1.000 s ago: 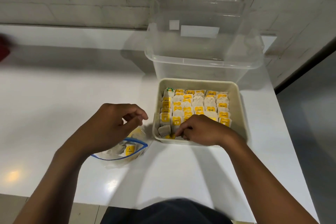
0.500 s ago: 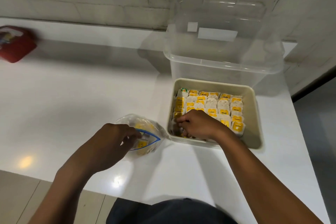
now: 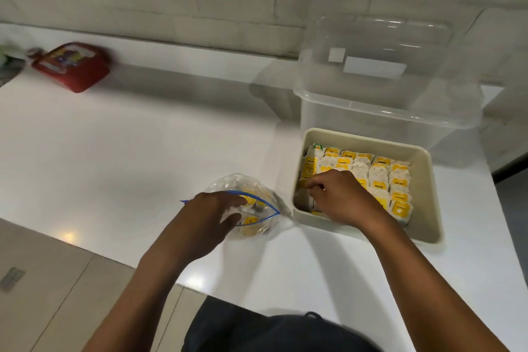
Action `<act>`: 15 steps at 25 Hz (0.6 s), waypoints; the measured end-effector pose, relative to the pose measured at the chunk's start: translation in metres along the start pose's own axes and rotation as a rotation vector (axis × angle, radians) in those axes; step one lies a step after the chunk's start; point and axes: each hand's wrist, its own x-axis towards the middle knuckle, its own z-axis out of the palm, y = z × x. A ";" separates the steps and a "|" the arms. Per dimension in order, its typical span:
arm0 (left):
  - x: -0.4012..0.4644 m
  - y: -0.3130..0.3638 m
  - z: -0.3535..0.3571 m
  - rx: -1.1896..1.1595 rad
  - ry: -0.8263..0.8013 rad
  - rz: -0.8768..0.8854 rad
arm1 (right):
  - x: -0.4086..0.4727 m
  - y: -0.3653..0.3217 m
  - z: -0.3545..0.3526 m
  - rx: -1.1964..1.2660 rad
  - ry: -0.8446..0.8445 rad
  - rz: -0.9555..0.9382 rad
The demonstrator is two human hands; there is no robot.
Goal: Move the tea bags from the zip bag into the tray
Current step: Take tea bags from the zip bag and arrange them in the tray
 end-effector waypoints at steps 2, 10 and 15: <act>-0.002 0.002 0.003 0.022 0.024 -0.018 | -0.013 -0.017 -0.003 0.018 0.154 -0.042; 0.001 0.004 0.004 0.131 0.014 -0.081 | -0.033 -0.088 0.034 0.093 0.151 -0.314; 0.011 -0.007 0.006 0.132 -0.090 -0.108 | -0.018 -0.109 0.071 -0.102 -0.124 -0.205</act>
